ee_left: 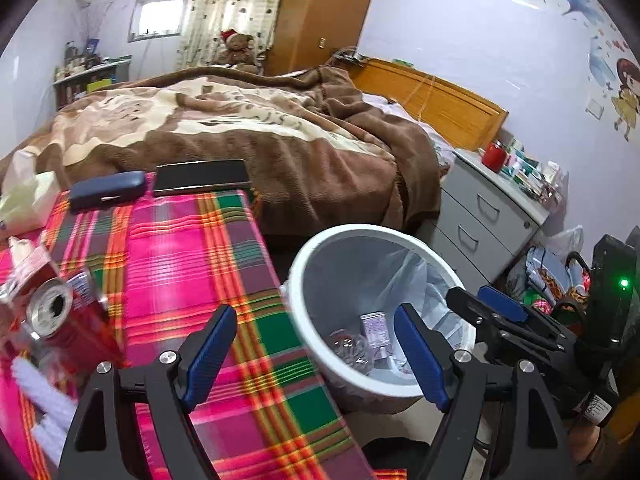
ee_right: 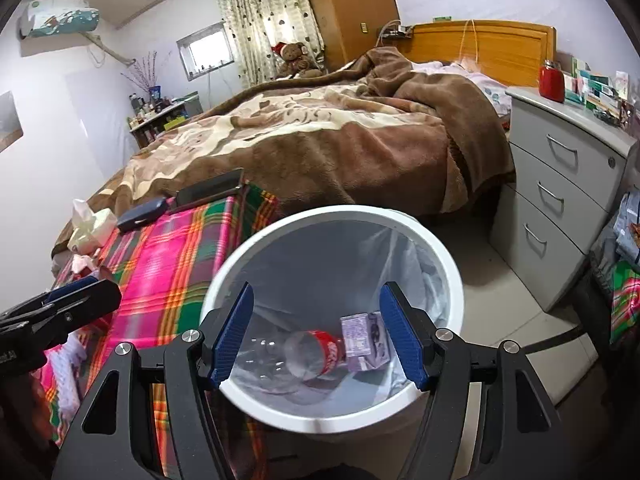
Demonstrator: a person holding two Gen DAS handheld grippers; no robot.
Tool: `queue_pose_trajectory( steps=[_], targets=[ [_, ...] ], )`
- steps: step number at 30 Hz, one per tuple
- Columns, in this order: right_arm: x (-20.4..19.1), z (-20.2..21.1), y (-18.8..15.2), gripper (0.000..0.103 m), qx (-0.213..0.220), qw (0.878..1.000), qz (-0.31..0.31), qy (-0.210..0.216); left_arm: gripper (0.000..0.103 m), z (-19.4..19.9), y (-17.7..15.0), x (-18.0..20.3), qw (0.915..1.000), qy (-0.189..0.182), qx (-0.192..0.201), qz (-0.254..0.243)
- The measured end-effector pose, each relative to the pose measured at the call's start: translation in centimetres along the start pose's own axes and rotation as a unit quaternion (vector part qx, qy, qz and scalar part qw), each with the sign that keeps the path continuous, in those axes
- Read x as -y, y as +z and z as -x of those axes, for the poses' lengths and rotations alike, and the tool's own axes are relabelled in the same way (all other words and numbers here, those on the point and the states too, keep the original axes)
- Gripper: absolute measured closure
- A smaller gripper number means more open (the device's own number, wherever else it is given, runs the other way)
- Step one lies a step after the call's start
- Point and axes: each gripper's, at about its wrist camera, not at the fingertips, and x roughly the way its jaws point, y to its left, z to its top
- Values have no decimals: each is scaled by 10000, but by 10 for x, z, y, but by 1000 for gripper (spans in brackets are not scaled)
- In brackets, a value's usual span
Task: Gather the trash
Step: 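Grasp the patterned paper cup with the left tool while the right tool grasps a white foam net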
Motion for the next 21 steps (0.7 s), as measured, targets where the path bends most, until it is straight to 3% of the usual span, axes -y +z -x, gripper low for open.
queue_pose_trajectory(
  steps=[10,21],
  targets=[
    [-44,12,-8,36,191,9988,314,337,23,49,-22,-42,9981,519,243,228],
    [-95,9,-27,36,32,9938,656,892,23,97,-54,-100,9913,1049,441,661]
  ],
)
